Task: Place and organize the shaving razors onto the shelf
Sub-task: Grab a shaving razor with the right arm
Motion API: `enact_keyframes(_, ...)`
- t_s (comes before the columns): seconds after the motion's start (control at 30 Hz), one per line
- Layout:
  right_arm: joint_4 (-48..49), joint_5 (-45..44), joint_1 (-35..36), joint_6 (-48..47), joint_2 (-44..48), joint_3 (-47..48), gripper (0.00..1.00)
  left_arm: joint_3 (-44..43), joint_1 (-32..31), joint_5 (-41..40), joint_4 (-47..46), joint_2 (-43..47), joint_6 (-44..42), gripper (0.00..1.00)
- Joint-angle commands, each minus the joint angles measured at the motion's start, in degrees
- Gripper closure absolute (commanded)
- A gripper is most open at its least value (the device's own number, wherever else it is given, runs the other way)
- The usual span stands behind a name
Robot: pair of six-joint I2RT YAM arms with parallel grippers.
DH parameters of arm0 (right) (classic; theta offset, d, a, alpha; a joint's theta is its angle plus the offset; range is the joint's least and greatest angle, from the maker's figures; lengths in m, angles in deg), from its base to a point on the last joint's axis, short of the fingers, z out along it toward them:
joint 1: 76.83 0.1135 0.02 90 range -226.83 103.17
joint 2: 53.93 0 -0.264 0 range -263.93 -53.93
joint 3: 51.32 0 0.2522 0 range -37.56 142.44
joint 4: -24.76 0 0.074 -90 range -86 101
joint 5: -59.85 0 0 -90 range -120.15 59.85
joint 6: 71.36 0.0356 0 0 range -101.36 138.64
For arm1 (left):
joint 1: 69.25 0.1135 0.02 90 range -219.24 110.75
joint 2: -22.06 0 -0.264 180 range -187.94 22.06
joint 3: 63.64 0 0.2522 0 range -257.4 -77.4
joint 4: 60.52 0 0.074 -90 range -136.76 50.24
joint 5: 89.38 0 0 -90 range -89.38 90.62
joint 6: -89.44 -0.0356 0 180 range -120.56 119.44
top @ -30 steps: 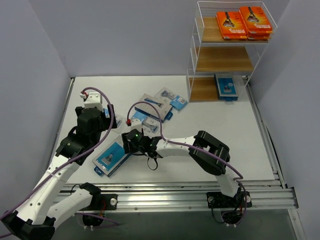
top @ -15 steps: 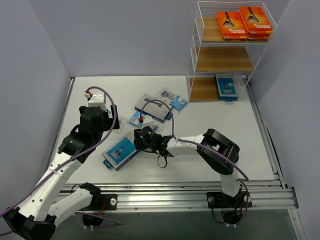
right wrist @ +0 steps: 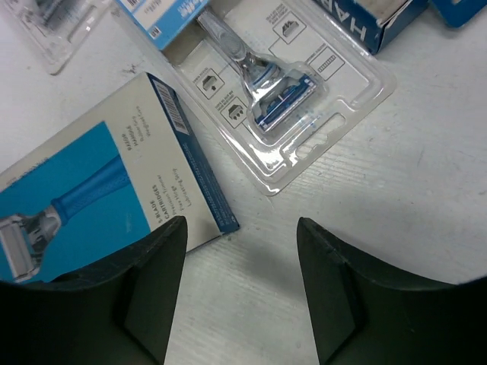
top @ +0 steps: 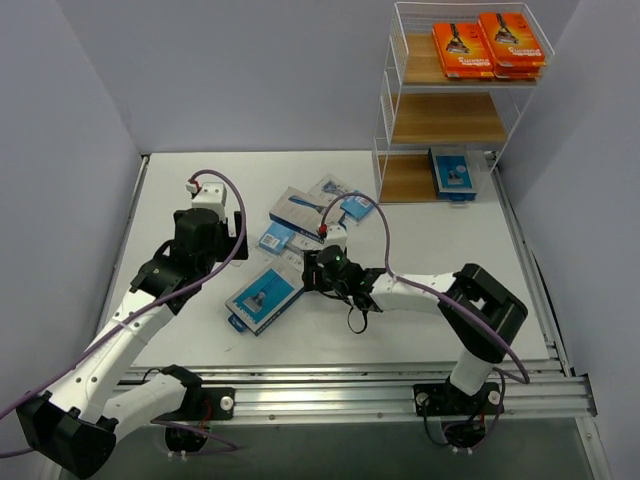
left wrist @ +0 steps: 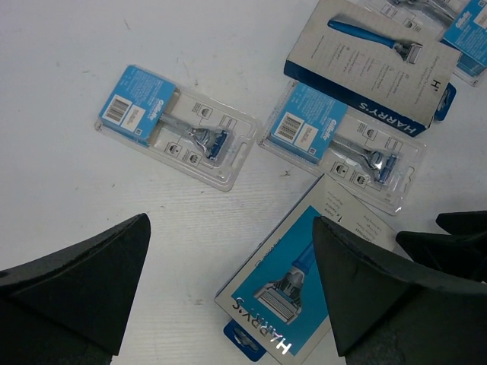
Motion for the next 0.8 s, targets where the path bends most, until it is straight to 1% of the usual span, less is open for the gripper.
enact_keyframes(0.0, -1.9, -3.29, 0.34, -0.09, 7.65, -1.11, 0.45, -0.82, -0.31, 2.44, -2.4, -1.36, -0.18, 0.03)
enact_keyframes(0.07, -2.34, -3.64, 0.26, 0.08, 10.55, -1.82, 0.44, -0.99, -0.31, 3.4, -2.32, -2.42, -0.35, 0.03)
enact_keyframes(0.17, -2.51, -2.59, 0.34, 0.88, 12.75, -3.13, 0.52, -1.43, -0.31, 3.32, -1.88, -4.18, -0.27, 0.03)
enact_keyframes(0.2, -2.6, -2.24, 0.43, 1.23, 13.02, -3.31, 0.59, -1.43, -0.31, 3.14, -1.61, -5.05, -0.18, 0.0)
enact_keyframes(0.23, -2.69, -1.45, 0.52, 1.49, 13.37, -3.66, 0.66, -1.43, -0.23, 3.06, -1.52, -5.5, -0.01, 0.02)
enact_keyframes(0.27, -2.25, -0.92, 0.52, 1.49, 13.81, -4.01, 0.74, -1.43, -0.31, 3.14, -1.52, -5.85, 0.0, 0.08)
enact_keyframes(0.3, -1.73, -0.22, 0.61, 1.58, 13.9, -4.45, 0.87, -1.35, -0.23, 3.4, -1.7, -6.72, -0.18, 0.17)
enact_keyframes(0.33, -1.11, 0.31, 0.61, 1.67, 14.08, -5.59, 0.92, -1.26, -0.22, 3.41, -1.87, -7.34, -0.27, 0.24)
enact_keyframes(0.37, 0.2, 1.36, 0.7, 1.84, 13.82, -6.12, 0.97, -1.17, -0.22, 3.23, -1.79, -8.04, -0.01, 0.29)
enact_keyframes(0.4, 0.91, 1.8, 0.87, 2.19, 13.55, -6.65, 1.0, -1.52, -0.14, 2.53, -1.44, -9.88, 0.26, 0.4)
enact_keyframes(0.47, 2.75, 3.11, 1.4, 2.9, 12.24, -7.7, 1.0, -2.31, 0.12, 1.39, -0.04, -12.08, 1.22, 0.53)
enact_keyframes(0.5, 3.11, 3.56, 1.57, 2.9, 11.71, -7.79, 1.0, -3.01, 0.3, 0.6, 0.32, -14.27, 1.57, 0.65)
enact_keyframes(0.6, 5.04, 5.14, 2.01, 3.16, 9.16, -7.71, 1.0, -3.81, 1.44, -1.07, 1.9, -17.79, 3.16, 0.8)
enact_keyframes(0.63, 5.65, 5.84, 2.19, 3.16, 8.03, -7.62, 1.0, -4.07, 1.79, -2.47, 2.25, -18.59, 3.6, 0.87)
enact_keyframes(0.77, 7.59, 7.87, 3.07, 3.16, 5.56, -7.09, 1.0, -4.51, 2.41, -6.43, 4.18, -21.93, 5.53, 0.91)
